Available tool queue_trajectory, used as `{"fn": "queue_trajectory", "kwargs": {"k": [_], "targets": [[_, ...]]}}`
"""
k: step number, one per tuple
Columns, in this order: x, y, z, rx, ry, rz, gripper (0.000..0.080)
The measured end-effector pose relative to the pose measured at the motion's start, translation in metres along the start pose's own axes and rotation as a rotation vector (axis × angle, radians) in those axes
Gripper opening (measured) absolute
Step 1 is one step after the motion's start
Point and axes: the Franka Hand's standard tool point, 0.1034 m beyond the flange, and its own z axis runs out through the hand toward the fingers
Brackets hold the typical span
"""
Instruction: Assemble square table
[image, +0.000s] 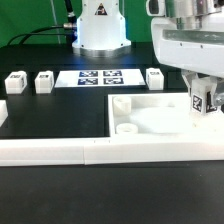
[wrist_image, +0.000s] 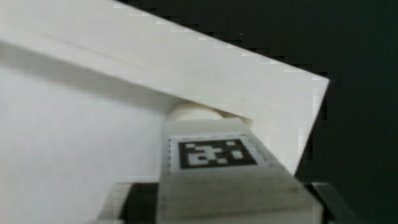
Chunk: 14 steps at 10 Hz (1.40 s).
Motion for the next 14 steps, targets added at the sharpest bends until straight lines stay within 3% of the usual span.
{"fn": "queue_trajectory", "kwargs": {"k": [3, 5, 9, 11, 14], "targets": [[-0.0005, -0.0002, -0.0002, -0.004, 0.009, -0.160, 0.0625], [-0.0037, -0.0018, -0.0019, -0.015, 0.029, -0.540, 0.0642], [-0.0023, -0.0013, -0.0013, -0.020, 0.027, -0.812, 0.0649], [0.0012, -0.0051, -0.0047, -0.071, 0.052, -1.332, 0.0649], [0.0032, -0.0058, -0.0048, -0.074, 0.047, -1.358, 0.0637]]}}
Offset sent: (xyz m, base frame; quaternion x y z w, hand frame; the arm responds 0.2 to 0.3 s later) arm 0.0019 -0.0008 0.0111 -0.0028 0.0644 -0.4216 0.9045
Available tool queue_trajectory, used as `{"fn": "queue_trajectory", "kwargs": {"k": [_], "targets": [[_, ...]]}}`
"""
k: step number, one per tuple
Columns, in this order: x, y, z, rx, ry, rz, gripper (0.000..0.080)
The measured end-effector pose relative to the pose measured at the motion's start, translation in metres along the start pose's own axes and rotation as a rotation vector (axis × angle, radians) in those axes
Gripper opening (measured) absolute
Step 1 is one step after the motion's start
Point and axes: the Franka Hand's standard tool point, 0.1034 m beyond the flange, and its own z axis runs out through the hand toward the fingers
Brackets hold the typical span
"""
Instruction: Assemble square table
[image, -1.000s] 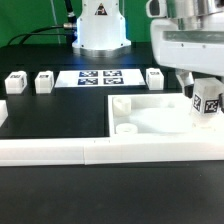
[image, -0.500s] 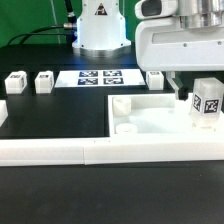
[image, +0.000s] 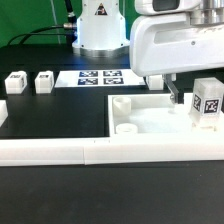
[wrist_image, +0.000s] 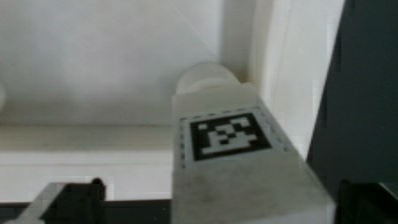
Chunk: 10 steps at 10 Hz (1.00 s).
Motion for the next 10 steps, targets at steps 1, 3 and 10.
{"fn": "queue_trajectory", "kwargs": {"k": [1, 3, 10], "targets": [[-0.0001, -0.0001, 0.0001, 0.001, 0.000, 0.032, 0.0475], [-0.0001, -0.0001, 0.0002, 0.002, 0.000, 0.167, 0.0301], [-0.0042, 0.0050, 0.0016, 0.024, -0.048, 1.271, 0.0291]]}}
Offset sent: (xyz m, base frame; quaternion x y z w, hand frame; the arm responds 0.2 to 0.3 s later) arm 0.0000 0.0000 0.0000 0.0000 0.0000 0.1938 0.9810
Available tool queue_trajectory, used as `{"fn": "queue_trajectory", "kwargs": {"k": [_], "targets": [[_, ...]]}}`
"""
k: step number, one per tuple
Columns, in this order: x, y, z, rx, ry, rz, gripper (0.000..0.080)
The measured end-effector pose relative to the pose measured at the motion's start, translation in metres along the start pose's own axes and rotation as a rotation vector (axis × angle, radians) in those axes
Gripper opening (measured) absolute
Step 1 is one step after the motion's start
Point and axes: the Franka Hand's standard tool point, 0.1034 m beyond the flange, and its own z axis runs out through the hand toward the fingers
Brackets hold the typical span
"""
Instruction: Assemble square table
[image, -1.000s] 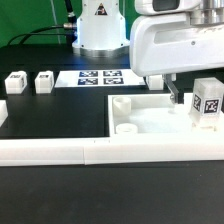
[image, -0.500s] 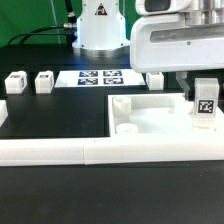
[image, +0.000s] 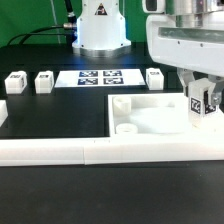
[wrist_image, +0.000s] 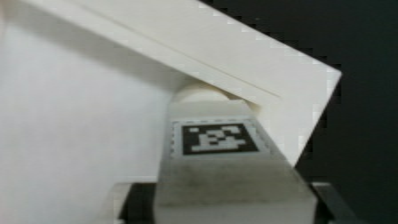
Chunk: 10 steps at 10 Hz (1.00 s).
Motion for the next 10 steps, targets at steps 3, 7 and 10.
{"fn": "queue_trajectory", "kwargs": {"k": [3, 7, 10], "targets": [[-0.0060, -0.0005, 0.0006, -0.002, -0.012, 0.197, 0.0372], [-0.0091, 0.0008, 0.0021, -0.021, 0.023, -0.366, 0.0623], [-0.0082, 0.0016, 0.0036, -0.025, 0.019, -0.601, 0.0648]]}}
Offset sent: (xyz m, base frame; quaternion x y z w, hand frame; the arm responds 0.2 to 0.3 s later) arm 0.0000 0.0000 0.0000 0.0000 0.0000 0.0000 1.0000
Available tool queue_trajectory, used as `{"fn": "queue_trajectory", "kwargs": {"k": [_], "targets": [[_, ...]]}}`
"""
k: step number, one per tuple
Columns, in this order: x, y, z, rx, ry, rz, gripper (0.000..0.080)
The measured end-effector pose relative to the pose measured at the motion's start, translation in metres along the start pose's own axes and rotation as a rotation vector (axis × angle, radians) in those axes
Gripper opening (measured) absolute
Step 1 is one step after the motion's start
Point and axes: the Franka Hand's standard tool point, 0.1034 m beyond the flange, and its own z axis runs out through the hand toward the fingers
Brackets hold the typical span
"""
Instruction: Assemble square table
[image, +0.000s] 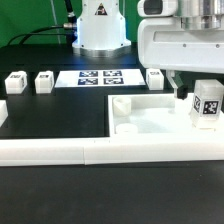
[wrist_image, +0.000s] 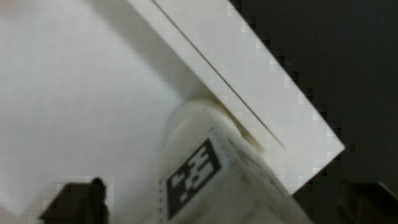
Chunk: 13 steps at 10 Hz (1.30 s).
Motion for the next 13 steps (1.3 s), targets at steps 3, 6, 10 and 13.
{"fn": "queue_trajectory", "kwargs": {"k": [3, 6, 10, 13], "targets": [[0.0046, 0.0013, -0.0026, -0.051, -0.014, -0.582, 0.0648], [0.0073, 0.0018, -0.0038, -0.054, -0.021, -0.667, 0.0621], [0.0068, 0.0015, -0.0036, -0.053, -0.016, -0.458, 0.0288], [0.0018, 0.0004, -0.0031, -0.078, -0.016, -0.070, 0.0289]]}}
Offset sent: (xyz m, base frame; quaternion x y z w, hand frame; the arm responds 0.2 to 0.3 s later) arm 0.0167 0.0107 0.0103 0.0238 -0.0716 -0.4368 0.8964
